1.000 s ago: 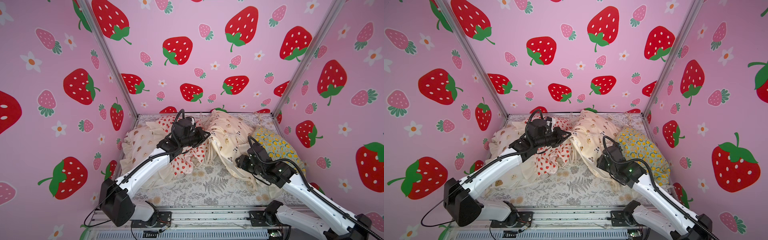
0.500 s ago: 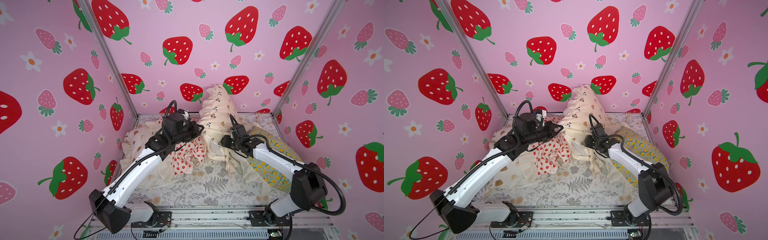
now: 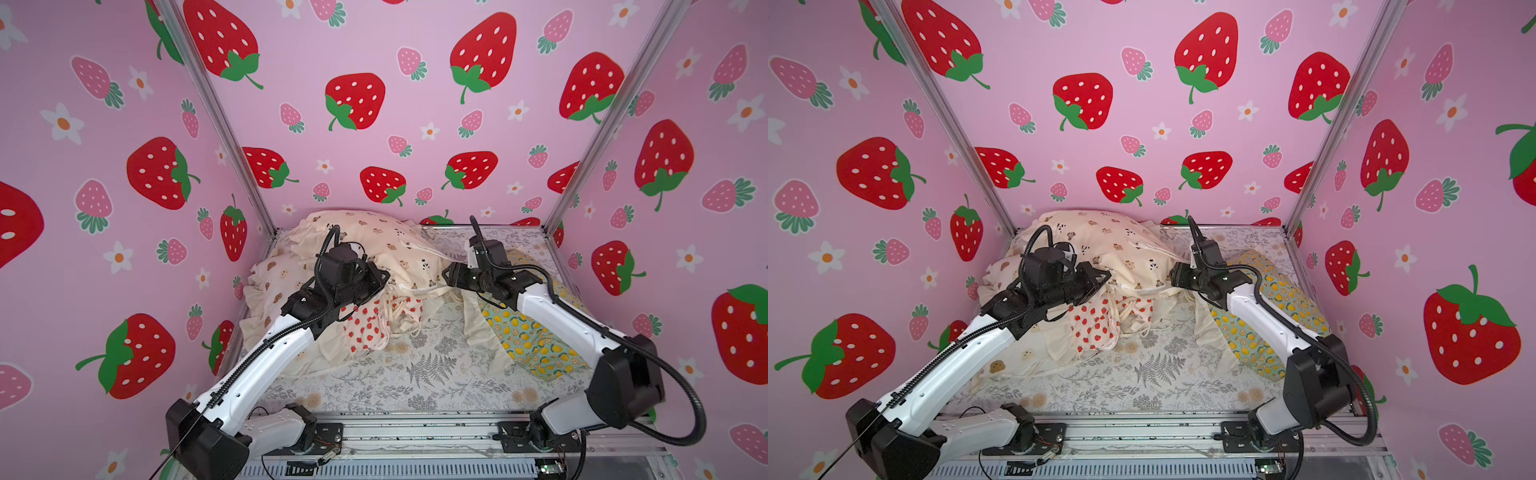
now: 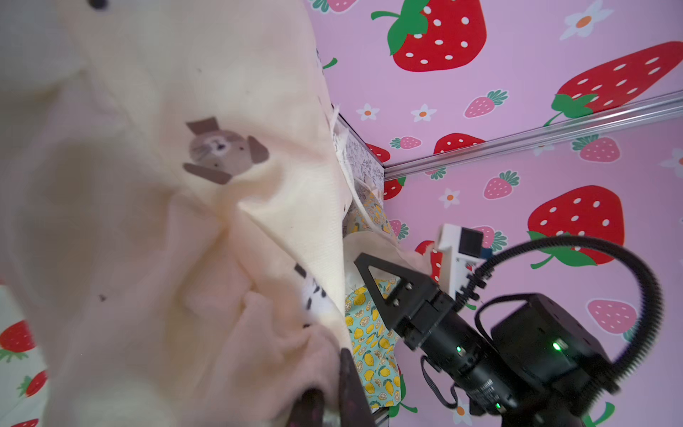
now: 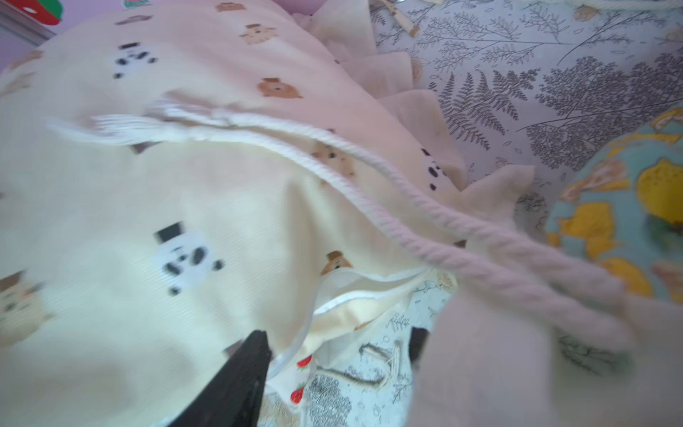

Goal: Zip up pillowcases
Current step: Zip the pillowcase.

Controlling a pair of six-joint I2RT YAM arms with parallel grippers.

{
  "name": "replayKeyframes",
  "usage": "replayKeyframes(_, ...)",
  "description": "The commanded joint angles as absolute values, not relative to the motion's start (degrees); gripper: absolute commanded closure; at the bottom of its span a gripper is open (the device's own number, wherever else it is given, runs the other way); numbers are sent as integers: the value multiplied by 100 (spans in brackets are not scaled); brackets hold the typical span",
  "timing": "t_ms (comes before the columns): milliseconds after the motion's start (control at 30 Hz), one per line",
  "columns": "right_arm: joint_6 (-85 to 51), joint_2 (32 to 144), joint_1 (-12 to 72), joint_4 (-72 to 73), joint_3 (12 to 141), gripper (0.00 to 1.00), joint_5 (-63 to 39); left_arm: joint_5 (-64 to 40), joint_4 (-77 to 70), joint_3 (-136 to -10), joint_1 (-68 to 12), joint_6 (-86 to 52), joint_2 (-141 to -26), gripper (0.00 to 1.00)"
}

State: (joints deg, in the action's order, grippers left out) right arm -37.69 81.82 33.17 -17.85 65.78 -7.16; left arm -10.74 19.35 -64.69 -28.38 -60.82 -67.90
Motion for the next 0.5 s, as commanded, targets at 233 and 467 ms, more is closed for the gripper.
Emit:
replayKeyframes(233,-4603,6738,4597,-1122,5722,36,-1224,-1707,1048,-5594,-2470,-6783,-6032,100)
replayKeyframes(467,-4643,6588,4961,-1867,5563,27,-413,-1906,1006,-5478,-2435,-6915,-5955,100)
